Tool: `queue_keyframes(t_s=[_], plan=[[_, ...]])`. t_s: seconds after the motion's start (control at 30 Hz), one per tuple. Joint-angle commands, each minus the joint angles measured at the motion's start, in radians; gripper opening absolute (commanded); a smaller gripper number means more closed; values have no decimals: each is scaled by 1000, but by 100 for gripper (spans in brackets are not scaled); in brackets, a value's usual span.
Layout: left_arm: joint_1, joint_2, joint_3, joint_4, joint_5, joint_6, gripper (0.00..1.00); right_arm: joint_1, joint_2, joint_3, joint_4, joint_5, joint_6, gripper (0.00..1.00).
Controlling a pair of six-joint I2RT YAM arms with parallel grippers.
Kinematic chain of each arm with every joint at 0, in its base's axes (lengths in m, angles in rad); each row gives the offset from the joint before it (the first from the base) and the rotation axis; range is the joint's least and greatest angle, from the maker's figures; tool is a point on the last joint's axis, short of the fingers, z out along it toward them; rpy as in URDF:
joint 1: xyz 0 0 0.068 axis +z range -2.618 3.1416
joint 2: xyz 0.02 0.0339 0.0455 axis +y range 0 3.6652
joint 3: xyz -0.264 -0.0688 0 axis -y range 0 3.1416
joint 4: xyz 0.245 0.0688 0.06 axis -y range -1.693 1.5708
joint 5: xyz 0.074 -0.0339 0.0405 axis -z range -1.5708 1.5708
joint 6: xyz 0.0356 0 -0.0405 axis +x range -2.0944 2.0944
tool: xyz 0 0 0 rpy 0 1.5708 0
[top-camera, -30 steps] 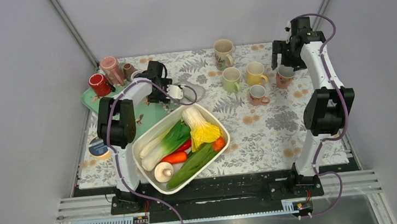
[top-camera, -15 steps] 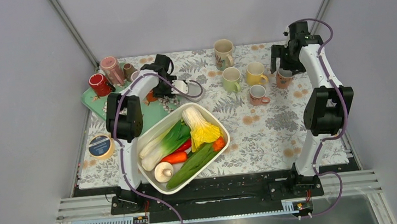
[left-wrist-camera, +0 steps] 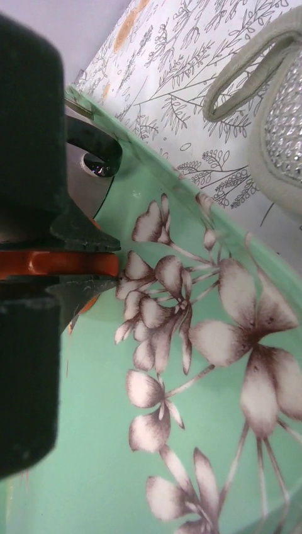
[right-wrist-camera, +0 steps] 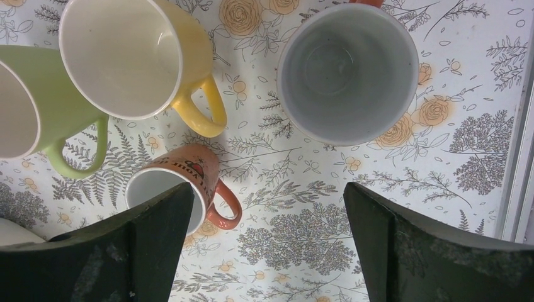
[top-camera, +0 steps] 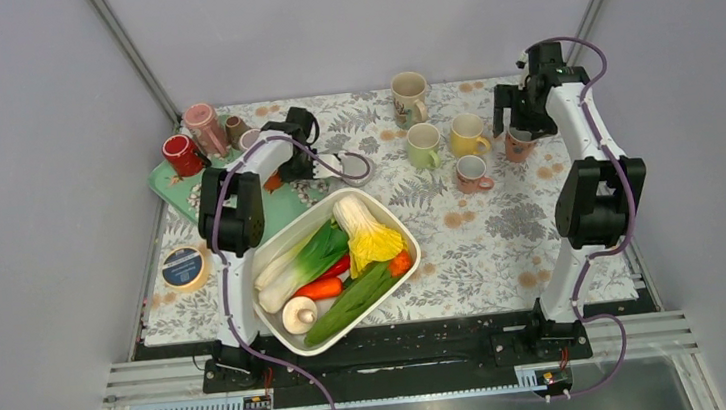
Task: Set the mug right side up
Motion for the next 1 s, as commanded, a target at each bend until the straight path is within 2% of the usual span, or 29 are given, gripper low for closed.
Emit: queue_keyframes(t_s=[0.0, 0.23, 0.4, 0.53, 0.63, 0.77, 0.97], plan=[[1, -54, -5, 29, 9, -47, 0, -1, -58, -3, 21, -28, -10, 99], [5, -211, -27, 63, 84, -199, 0, 6, -173, -44, 41, -66, 51, 99], [24, -327, 13, 89, 291, -456, 0, 71, -313, -113, 98, -104, 41, 99], [37, -436, 4, 147, 527, -760, 0, 241, -416, -166, 156, -212, -10, 99], [37, -502, -13, 197, 642, -958, 0, 395, -476, -226, 261, -214, -17, 100], [37, -555, 4, 211, 802, -1143, 0, 547, -517, -321, 459, -339, 29, 99], [32, -599, 9, 203, 1041, -1326, 0, 645, -515, -400, 726, -479, 172, 99]])
